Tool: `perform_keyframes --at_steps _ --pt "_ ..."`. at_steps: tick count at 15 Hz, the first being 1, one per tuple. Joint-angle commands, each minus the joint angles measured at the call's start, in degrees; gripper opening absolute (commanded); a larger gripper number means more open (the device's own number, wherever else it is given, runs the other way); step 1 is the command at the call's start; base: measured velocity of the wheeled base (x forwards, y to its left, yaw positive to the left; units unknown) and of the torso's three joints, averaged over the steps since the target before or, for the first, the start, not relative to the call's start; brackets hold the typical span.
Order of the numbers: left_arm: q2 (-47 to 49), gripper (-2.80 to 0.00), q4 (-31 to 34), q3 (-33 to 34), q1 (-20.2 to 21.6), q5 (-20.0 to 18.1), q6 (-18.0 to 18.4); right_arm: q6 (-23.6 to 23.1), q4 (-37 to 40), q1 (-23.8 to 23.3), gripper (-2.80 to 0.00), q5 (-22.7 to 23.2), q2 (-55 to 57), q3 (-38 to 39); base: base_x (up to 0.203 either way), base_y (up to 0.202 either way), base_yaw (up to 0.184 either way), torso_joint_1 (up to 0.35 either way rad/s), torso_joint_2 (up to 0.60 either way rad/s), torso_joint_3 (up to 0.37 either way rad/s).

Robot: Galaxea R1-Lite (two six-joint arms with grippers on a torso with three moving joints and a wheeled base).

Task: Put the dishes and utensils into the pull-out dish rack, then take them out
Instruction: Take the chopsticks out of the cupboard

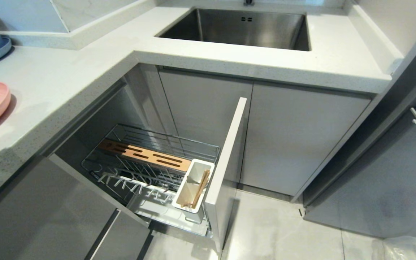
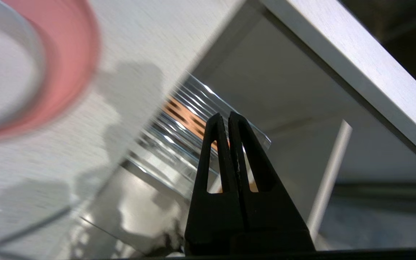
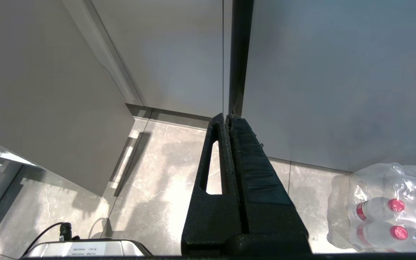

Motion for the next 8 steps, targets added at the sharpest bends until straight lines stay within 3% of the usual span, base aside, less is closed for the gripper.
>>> perform_keyframes --at_steps 1,3,8 --pt "0.62 -2.8 0.95 1.38 -5.08 -0.43 -2.17 0.01 -0.01 0.01 -2.8 0.0 0.05 0.09 0.0 0.0 0.0 0.0 0.0 0.0" --pt "4.81 -2.8 3.66 1.93 -10.42 -1.7 -5.2 0.01 -0.01 0.01 -2.8 0.0 0.05 0.09 0.0 0.0 0.0 0.0 0.0 0.0" --pt "17.86 -2.8 10.66 -0.04 -17.14 -4.79 -10.42 0.01 -0.01 0.01 -2.8 0.0 0.05 0.09 0.0 0.0 0.0 0.0 0.0 0.0"
